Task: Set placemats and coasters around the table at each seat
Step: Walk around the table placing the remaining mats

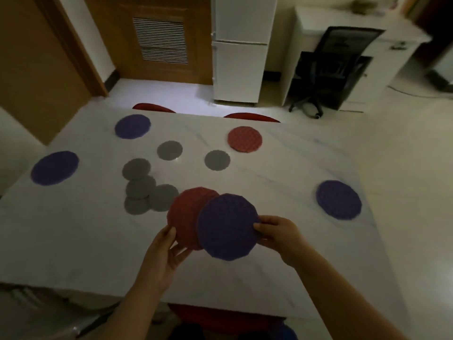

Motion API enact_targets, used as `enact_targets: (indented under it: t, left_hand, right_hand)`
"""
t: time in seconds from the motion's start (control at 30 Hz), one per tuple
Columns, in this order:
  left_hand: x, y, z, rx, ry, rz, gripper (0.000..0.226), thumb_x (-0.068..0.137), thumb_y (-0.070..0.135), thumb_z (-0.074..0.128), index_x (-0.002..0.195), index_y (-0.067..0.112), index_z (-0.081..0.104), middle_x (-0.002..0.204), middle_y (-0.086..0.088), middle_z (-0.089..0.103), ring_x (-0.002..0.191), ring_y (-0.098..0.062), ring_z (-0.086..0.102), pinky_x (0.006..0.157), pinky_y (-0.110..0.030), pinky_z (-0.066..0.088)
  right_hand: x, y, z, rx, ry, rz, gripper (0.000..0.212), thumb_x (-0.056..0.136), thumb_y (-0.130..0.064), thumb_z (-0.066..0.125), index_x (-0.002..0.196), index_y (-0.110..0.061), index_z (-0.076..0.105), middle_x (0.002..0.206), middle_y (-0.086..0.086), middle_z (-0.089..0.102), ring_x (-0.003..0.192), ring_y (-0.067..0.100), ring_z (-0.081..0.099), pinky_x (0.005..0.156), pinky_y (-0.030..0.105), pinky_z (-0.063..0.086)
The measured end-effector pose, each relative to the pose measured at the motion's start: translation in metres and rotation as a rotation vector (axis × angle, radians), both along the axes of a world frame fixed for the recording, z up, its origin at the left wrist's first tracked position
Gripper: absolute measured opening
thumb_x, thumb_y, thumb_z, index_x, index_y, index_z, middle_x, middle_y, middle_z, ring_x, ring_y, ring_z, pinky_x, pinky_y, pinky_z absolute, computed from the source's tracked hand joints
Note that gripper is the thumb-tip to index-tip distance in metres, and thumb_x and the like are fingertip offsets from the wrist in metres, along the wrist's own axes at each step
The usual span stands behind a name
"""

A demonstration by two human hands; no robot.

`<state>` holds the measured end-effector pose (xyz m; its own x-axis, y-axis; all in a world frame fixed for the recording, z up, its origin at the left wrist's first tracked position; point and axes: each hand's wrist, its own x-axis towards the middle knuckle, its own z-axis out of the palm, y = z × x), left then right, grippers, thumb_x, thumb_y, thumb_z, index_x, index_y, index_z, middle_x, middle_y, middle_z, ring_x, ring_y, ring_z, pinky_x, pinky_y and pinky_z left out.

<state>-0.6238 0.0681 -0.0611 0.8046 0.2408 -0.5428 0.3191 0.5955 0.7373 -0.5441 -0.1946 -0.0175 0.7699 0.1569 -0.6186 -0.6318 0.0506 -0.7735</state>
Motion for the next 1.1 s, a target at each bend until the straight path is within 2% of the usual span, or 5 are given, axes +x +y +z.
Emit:
enact_targets:
  t: [0.2,0.5,0.67,0.87,1.1]
  left_hand:
    - [0.002,0.057,0.007,-0.001,0.005,-0.021,0.026,0.092,0.027,0.056,0.117,0.022,0.062,0.115,-0.005,0.069,0.097,-0.023,0.07,0.068,-0.034,0.06]
    - [-0.028,0.084,0.005,-0.042,0.018,-0.005,0.039,0.094,0.027,0.052,0.132,0.019,0.054,0.122,-0.004,0.065,0.1,-0.024,0.067,0.067,-0.031,0.06]
    - [-0.038,0.089,0.008,-0.025,0.026,-0.009,0.036,0.096,0.025,0.049,0.131,0.02,0.054,0.121,-0.003,0.065,0.102,-0.024,0.064,0.066,-0.03,0.06]
    - [-0.042,0.089,0.01,-0.002,0.042,-0.036,0.033,0.096,0.024,0.05,0.128,0.019,0.056,0.12,-0.006,0.065,0.104,-0.027,0.063,0.065,-0.031,0.06]
    - [-0.038,0.094,0.01,0.0,0.052,-0.036,0.033,0.095,0.025,0.051,0.128,0.02,0.056,0.119,-0.005,0.065,0.105,-0.026,0.063,0.066,-0.031,0.06]
  right_hand:
    - [-0.05,-0.005,-0.025,0.082,0.066,-0.328,0.016,0.085,-0.002,0.061,0.098,-0.007,0.068,0.09,0.009,0.076,0.084,0.023,0.072,0.061,0.027,0.058]
    - [-0.098,0.011,-0.087,0.027,0.22,-0.495,0.016,0.089,0.004,0.054,0.103,0.002,0.062,0.092,0.015,0.068,0.082,0.027,0.066,0.074,0.039,0.053]
    - [-0.1,0.013,-0.097,-0.275,0.19,-0.46,0.025,0.086,0.002,0.06,0.111,0.007,0.06,0.088,0.014,0.066,0.077,0.025,0.065,0.071,0.038,0.053]
    - [-0.1,0.018,-0.097,-0.569,0.173,-0.226,0.02,0.083,-0.007,0.067,0.1,0.005,0.065,0.076,0.014,0.067,0.065,0.024,0.065,0.064,0.034,0.055]
    - [-0.096,0.022,-0.091,-0.765,0.114,-0.05,0.009,0.082,-0.014,0.068,0.08,-0.006,0.064,0.069,0.012,0.067,0.069,0.028,0.066,0.071,0.041,0.058]
